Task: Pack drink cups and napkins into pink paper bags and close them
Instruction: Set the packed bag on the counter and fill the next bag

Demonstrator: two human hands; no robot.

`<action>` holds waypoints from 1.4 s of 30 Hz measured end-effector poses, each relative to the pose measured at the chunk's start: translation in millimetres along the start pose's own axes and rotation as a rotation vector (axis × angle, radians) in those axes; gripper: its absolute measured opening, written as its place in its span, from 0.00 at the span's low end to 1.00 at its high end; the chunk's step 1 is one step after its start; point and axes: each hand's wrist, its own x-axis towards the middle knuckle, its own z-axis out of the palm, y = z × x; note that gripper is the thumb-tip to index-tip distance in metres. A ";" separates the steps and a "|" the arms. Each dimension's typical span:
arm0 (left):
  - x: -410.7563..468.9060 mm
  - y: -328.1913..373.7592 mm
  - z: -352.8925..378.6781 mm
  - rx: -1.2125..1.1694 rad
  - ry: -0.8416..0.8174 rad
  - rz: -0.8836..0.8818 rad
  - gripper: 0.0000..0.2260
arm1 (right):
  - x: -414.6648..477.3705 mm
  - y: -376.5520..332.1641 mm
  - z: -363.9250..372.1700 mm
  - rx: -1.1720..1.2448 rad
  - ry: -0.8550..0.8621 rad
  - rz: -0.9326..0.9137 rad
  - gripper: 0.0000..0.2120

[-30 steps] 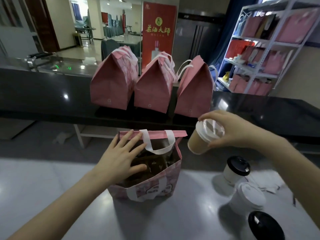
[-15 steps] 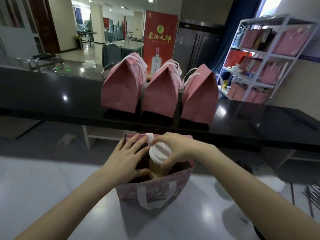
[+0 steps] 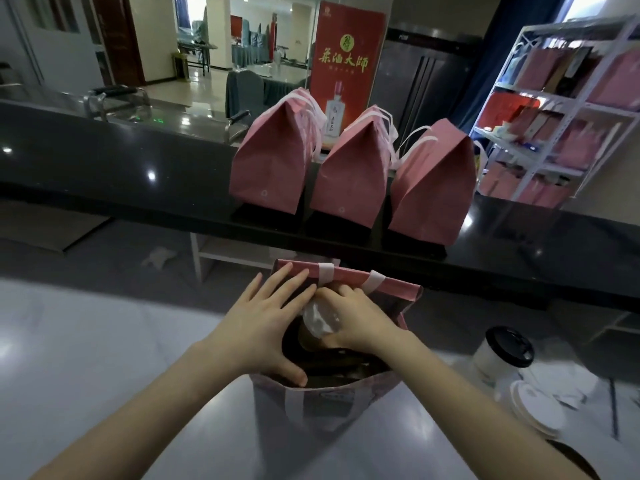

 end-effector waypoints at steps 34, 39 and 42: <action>5.2 -14.3 13.4 -0.052 -0.080 -0.108 0.61 | 28.5 -3.7 48.1 -0.201 -0.150 -0.040 0.34; 8.8 -18.6 14.0 -0.063 -0.069 -0.097 0.60 | 36.4 -3.0 48.1 -0.181 -0.166 -0.044 0.33; 11.5 -21.2 8.5 -0.083 -0.024 -0.051 0.58 | 37.3 3.3 47.5 -0.130 -0.138 -0.019 0.34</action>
